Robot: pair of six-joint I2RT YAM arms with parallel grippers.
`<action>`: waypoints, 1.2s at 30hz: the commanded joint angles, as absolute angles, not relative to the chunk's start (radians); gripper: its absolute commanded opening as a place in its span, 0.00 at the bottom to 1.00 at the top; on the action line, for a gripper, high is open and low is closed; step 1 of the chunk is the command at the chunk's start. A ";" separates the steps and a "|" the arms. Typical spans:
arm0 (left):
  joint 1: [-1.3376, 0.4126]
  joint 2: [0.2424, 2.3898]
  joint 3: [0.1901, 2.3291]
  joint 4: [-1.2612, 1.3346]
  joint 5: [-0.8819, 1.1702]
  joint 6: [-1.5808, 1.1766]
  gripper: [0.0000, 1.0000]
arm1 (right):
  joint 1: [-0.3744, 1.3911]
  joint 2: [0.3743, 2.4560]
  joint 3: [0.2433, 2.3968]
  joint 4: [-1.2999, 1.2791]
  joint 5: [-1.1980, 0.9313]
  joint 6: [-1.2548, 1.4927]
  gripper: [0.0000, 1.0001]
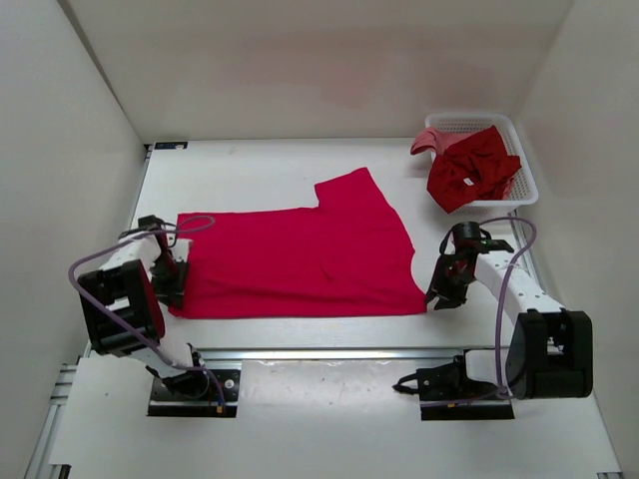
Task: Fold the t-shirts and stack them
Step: Fold the flattened tshirt in 1/3 of the way, then grap the side of the flattened tshirt furthest away from the robot with both arms
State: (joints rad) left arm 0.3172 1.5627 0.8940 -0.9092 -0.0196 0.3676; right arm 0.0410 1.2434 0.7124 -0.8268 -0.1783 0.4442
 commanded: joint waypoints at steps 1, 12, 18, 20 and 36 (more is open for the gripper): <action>0.299 1.471 0.857 -0.936 -0.086 0.402 0.41 | 0.012 1.250 0.781 -0.943 -0.117 0.430 0.32; 0.350 1.414 1.168 -0.841 -0.117 0.290 0.79 | 0.296 1.746 1.687 -1.135 0.062 0.264 0.81; 0.272 1.712 1.484 -0.772 0.000 0.183 0.79 | 0.296 2.239 2.400 -1.086 0.120 0.296 0.79; 0.275 1.831 1.552 -0.765 0.024 0.163 0.80 | 0.264 2.344 2.497 -1.020 0.089 0.311 0.79; 0.199 2.197 1.798 -0.719 0.092 0.091 0.84 | 0.293 2.665 2.608 -0.676 0.142 0.291 0.90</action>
State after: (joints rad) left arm 0.2127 2.2059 1.7329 -0.7437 0.0761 0.1104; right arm 0.3294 2.6629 2.5961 -0.7338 0.1902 0.2138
